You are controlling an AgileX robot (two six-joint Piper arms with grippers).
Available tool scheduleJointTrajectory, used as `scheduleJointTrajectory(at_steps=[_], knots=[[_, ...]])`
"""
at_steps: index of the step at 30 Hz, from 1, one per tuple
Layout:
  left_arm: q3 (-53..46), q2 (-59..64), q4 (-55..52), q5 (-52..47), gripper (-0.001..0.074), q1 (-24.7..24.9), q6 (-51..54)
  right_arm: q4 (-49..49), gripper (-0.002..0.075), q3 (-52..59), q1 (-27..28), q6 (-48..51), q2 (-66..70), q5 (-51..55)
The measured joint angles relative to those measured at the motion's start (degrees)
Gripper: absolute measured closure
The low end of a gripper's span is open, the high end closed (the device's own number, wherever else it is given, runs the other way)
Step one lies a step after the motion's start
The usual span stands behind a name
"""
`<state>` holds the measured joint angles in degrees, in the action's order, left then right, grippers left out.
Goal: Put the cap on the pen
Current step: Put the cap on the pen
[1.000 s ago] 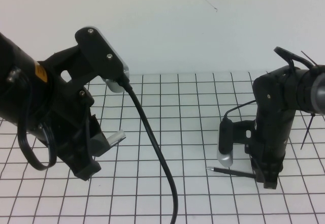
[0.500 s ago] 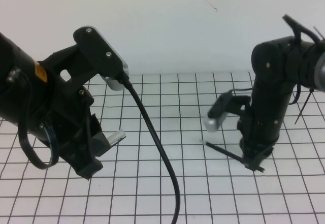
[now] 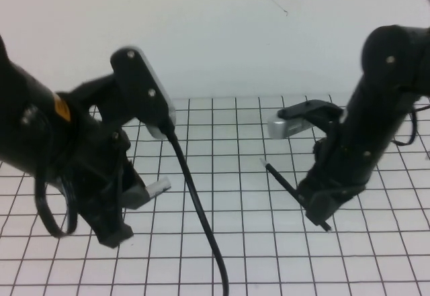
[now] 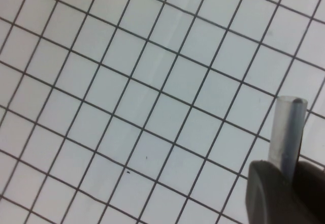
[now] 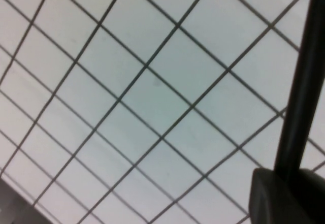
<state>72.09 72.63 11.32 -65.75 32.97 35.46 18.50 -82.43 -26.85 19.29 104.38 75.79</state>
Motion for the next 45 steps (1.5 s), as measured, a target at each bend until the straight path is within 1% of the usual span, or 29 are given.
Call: scheduleJointTrajectory(at_steps=[3, 7, 9, 13, 18, 21, 24, 30, 32, 34, 36, 41, 45], knots=[[-4.6, 0.0, -0.1, 4.2, 0.0687, 0.0, 0.1, 2.2, 0.0729, 4.6, 0.0, 1.6, -5.9, 0.0], [-12.7, 0.0, 0.5, 12.9, 0.0687, 0.0, 2.8, 6.4, 0.0729, 12.1, 0.0, 5.4, -13.0, 0.0], [-16.4, 0.0, 2.8, 17.4, 0.0687, 0.0, 6.5, 8.2, 0.0729, 16.4, -0.1, 6.8, -15.9, 0.0], [-21.2, 0.0, 11.8, 26.9, 0.0687, 0.0, 15.5, 10.0, 0.0729, 23.1, -0.5, 7.0, -20.4, 0.0], [-22.3, 0.0, 19.8, 33.2, 0.0687, 0.0, 27.2, 14.6, 0.0729, 28.3, -1.0, 8.0, -22.8, 0.0], [-22.4, 0.0, 24.9, 33.6, 0.0687, 0.0, 39.5, 16.1, 0.0729, 29.2, -2.7, 8.2, -24.4, 0.0], [-22.4, 0.0, 29.2, 33.7, 0.0687, 0.0, 54.1, 16.2, 0.0729, 29.2, -4.0, 8.2, -26.2, 0.0], [-22.4, 0.0, 41.3, 32.6, 0.0687, 0.0, 76.3, 16.2, 0.0729, 29.2, -4.1, 6.5, -28.5, 0.0], [-22.4, 0.0, 44.2, 31.2, 0.0687, 0.9, 83.0, 16.1, 0.0729, 29.2, -4.1, 5.6, -28.5, 0.0], [-22.4, 0.0, 45.1, 30.9, 0.0687, 1.8, 85.7, 16.2, 0.0729, 29.2, -4.1, 5.3, -28.5, 0.0], [-22.4, 0.0, 45.0, 30.8, 0.0687, 2.7, 86.0, 16.2, 0.0729, 29.2, -4.1, 5.2, -28.5, 0.0], [-22.4, 0.0, 44.5, 29.3, 0.0687, 2.8, 86.0, 17.9, 0.0729, 27.6, -4.1, 2.5, -28.5, 0.0], [-22.4, 0.0, 41.2, 29.0, 0.0687, 2.7, 86.0, 19.8, 0.0729, 25.8, -4.1, 2.1, -28.5, 0.0]])
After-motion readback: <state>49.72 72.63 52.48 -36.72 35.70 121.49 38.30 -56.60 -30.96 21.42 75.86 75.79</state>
